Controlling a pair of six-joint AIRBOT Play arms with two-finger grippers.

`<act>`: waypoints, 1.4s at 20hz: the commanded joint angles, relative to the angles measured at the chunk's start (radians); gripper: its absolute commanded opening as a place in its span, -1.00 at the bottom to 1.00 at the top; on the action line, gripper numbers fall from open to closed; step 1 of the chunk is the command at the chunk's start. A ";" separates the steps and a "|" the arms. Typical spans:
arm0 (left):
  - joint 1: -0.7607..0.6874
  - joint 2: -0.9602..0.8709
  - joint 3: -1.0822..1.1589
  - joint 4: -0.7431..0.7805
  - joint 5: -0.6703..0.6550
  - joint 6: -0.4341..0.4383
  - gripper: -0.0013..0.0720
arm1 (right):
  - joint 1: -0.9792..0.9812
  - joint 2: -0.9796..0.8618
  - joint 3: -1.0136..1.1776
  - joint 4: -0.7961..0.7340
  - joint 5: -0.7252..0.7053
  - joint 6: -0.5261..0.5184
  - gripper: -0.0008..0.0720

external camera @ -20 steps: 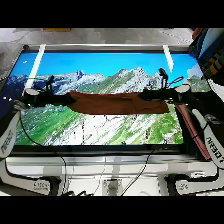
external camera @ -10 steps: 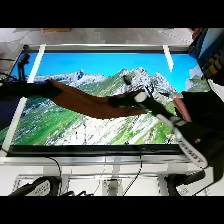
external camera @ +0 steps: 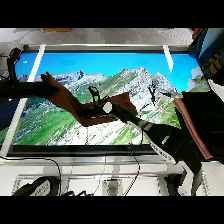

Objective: Fold the clothes and pants, and hang the long-sleeved shirts on hangers.

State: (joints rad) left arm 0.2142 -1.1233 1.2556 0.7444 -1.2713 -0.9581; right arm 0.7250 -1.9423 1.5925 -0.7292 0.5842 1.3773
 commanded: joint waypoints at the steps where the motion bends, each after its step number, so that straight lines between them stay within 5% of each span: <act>1: -0.050 -0.062 0.000 -0.056 0.003 0.000 -0.91 | -0.111 0.009 0.021 -0.114 0.171 0.010 -0.94; 6: -0.364 -0.238 0.000 -0.160 0.248 0.001 -0.91 | -0.411 0.106 0.022 -0.153 0.402 0.009 -0.94; 11: -0.705 -0.415 0.000 -0.207 0.796 0.001 -0.80 | -0.652 0.242 0.022 -0.206 0.483 0.009 -0.94; 12: -0.747 -0.439 0.000 -0.207 0.856 0.001 -0.10 | -0.685 0.256 0.022 -0.218 0.503 0.009 -0.94; 13: -0.778 -0.457 0.000 -0.207 0.888 0.001 0.96 | -0.716 0.264 0.022 -0.237 0.527 0.008 -0.94; 19: -0.762 -0.431 0.000 -0.192 0.883 0.004 0.95 | -0.840 0.237 -0.002 -0.372 0.582 -0.084 -0.94; 23: -0.681 -0.378 0.000 -0.192 0.830 0.004 0.95 | -0.895 0.143 -0.067 -0.076 0.756 -0.344 -0.88; 25: -0.643 -0.362 0.000 -0.192 0.783 0.004 0.95 | -0.881 0.103 -0.115 0.006 0.731 -0.339 0.70; 26: -0.627 -0.359 0.000 -0.192 0.760 0.004 0.95 | -0.864 0.088 -0.128 0.009 0.703 -0.314 0.94; 28: -0.600 -0.355 0.000 -0.192 0.710 0.004 0.95 | -0.815 0.058 -0.136 0.002 0.636 -0.258 0.94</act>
State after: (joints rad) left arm -0.4267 -1.4910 1.2556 0.5518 -0.4915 -0.9543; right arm -0.1253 -1.8397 1.4853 -0.7963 1.2613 1.1027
